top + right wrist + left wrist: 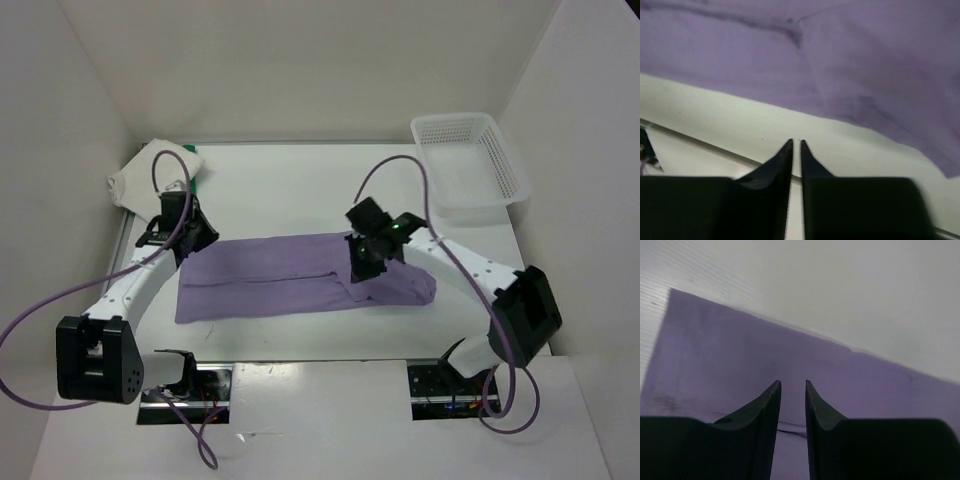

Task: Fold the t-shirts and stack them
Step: Fold the other side of the tshirt into a rectangle

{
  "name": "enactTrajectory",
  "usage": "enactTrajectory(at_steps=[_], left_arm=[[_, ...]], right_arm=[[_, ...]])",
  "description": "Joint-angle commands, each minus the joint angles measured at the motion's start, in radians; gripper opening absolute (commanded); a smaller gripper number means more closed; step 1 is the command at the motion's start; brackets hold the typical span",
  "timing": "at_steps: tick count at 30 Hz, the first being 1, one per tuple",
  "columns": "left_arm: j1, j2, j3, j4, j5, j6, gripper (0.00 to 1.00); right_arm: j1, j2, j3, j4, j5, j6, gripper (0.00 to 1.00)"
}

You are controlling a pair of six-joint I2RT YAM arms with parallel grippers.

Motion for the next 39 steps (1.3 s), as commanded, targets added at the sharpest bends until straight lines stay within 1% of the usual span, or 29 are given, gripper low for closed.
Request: enactTrajectory(at_steps=[1, 2, 4, 6, 7, 8, 12, 13, 15, 19, 22, 23, 25, 29, 31, 32, 35, 36, 38, 39], left_arm=[[-0.089, 0.002, -0.043, 0.052, 0.039, -0.043, 0.33], [-0.104, 0.002, -0.044, 0.052, 0.039, -0.054, 0.33], [-0.124, 0.002, -0.067, 0.061, 0.048, -0.066, 0.33], [-0.138, -0.009, -0.077, 0.062, 0.059, -0.075, 0.33], [-0.149, -0.021, -0.088, 0.062, 0.059, -0.075, 0.33], [-0.149, -0.021, -0.088, 0.071, 0.068, -0.086, 0.33], [-0.149, -0.032, -0.111, 0.071, 0.068, -0.086, 0.33], [-0.149, -0.032, -0.111, 0.071, 0.068, -0.086, 0.33], [-0.149, -0.032, -0.111, 0.071, 0.068, -0.086, 0.33], [-0.149, -0.021, -0.111, 0.071, 0.068, -0.086, 0.32], [-0.149, -0.021, -0.111, 0.071, 0.077, -0.077, 0.32], [-0.149, -0.021, -0.111, 0.071, 0.077, -0.077, 0.32], [-0.149, -0.021, -0.111, 0.071, 0.077, -0.077, 0.32], [-0.149, -0.03, -0.111, 0.071, 0.068, -0.077, 0.32], [-0.149, -0.03, -0.1, 0.071, 0.068, -0.077, 0.32], [-0.149, -0.03, -0.078, 0.071, 0.068, -0.066, 0.32], [-0.149, -0.01, -0.026, 0.06, 0.068, -0.043, 0.32], [-0.149, -0.001, -0.012, 0.06, 0.058, -0.043, 0.32], [-0.149, 0.011, 0.015, 0.049, 0.058, -0.031, 0.32], [-0.149, 0.024, 0.034, 0.04, 0.058, -0.022, 0.32]], right_arm=[[0.085, 0.072, -0.034, 0.112, -0.021, 0.058, 0.22], [0.086, 0.082, -0.045, 0.112, 0.017, 0.058, 0.29], [0.086, 0.1, -0.045, 0.112, 0.065, 0.058, 0.4], [0.086, 0.126, -0.045, 0.103, 0.103, 0.058, 0.44], [0.086, 0.137, -0.045, 0.093, 0.103, 0.058, 0.48], [0.086, 0.149, -0.045, 0.093, 0.103, 0.058, 0.5], [0.086, 0.195, -0.077, 0.118, 0.103, 0.058, 0.5], [0.086, 0.195, -0.077, 0.127, 0.078, 0.049, 0.5], [0.086, 0.195, -0.09, 0.164, 0.077, 0.048, 0.45], [0.086, 0.255, -0.09, 0.176, 0.087, 0.058, 0.4], [0.086, 0.266, -0.079, 0.166, 0.132, 0.058, 0.29], [0.086, 0.257, -0.07, 0.165, 0.143, 0.058, 0.23], [0.086, 0.257, -0.07, 0.165, 0.154, 0.047, 0.14], [0.086, 0.281, -0.039, 0.133, 0.163, 0.038, 0.0], [0.086, 0.268, -0.027, 0.12, 0.142, 0.029, 0.0], [0.086, 0.228, -0.012, 0.106, 0.121, 0.013, 0.0], [0.061, 0.147, 0.019, 0.07, -0.01, -0.027, 0.0], [0.049, 0.127, 0.019, 0.07, -0.104, -0.054, 0.0], [0.005, 0.102, 0.007, 0.07, -0.191, -0.077, 0.0], [-0.006, 0.102, 0.007, 0.07, -0.259, -0.103, 0.0]])
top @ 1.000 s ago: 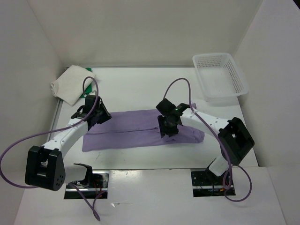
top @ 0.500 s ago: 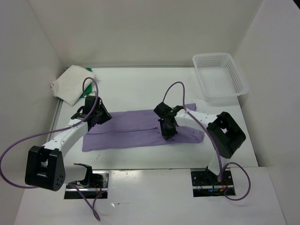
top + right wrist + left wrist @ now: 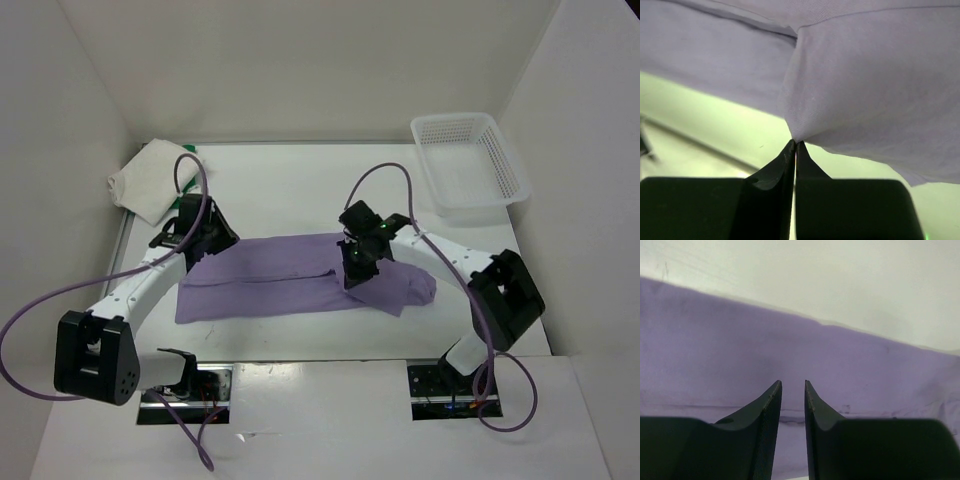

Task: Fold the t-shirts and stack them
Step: Fold the other side of the tshirt into a rectangle

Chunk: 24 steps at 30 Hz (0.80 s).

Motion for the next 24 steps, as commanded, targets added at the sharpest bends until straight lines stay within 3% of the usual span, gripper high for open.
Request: enactTrajectory(at_steps=[1, 3, 8, 9, 11, 13, 14, 16, 17, 19, 21, 24], left_arm=[[-0.004, 0.019, 0.085, 0.013, -0.007, 0.039, 0.32], [-0.004, 0.045, 0.1, 0.013, -0.007, 0.048, 0.32], [-0.004, 0.056, 0.14, -0.019, -0.007, 0.077, 0.32], [-0.004, 0.056, 0.14, -0.019, -0.007, 0.077, 0.32], [-0.004, 0.056, 0.131, -0.019, -0.007, 0.077, 0.32], [-0.004, 0.032, 0.108, -0.019, -0.007, 0.077, 0.32], [-0.004, 0.022, 0.108, -0.019, -0.007, 0.077, 0.32], [-0.004, 0.022, 0.081, -0.019, 0.003, 0.077, 0.32], [-0.004, 0.013, 0.08, -0.019, 0.003, 0.077, 0.32], [-0.004, 0.013, 0.054, -0.008, 0.012, 0.077, 0.33], [-0.004, 0.013, 0.021, 0.013, 0.012, 0.077, 0.34], [-0.004, 0.034, -0.01, 0.041, 0.022, 0.077, 0.34]], right_arm=[[-0.057, -0.065, 0.005, -0.025, -0.206, -0.073, 0.0], [-0.066, -0.03, -0.02, -0.011, -0.218, -0.082, 0.04], [-0.075, -0.009, -0.031, -0.002, -0.119, -0.067, 0.52], [-0.076, -0.009, -0.022, -0.013, -0.108, -0.067, 0.55], [-0.076, -0.009, -0.006, -0.039, -0.083, -0.077, 0.55], [-0.109, -0.045, 0.006, -0.051, -0.059, -0.077, 0.48], [-0.128, -0.062, 0.006, -0.051, -0.019, -0.058, 0.38], [-0.221, -0.1, -0.003, -0.04, 0.013, -0.047, 0.27], [-0.261, -0.11, -0.014, -0.04, 0.045, -0.022, 0.15], [-0.393, -0.128, -0.049, 0.021, 0.078, -0.002, 0.09], [-0.51, -0.128, -0.061, 0.056, 0.105, 0.01, 0.12], [-0.627, -0.107, -0.086, 0.166, 0.057, 0.021, 0.28]])
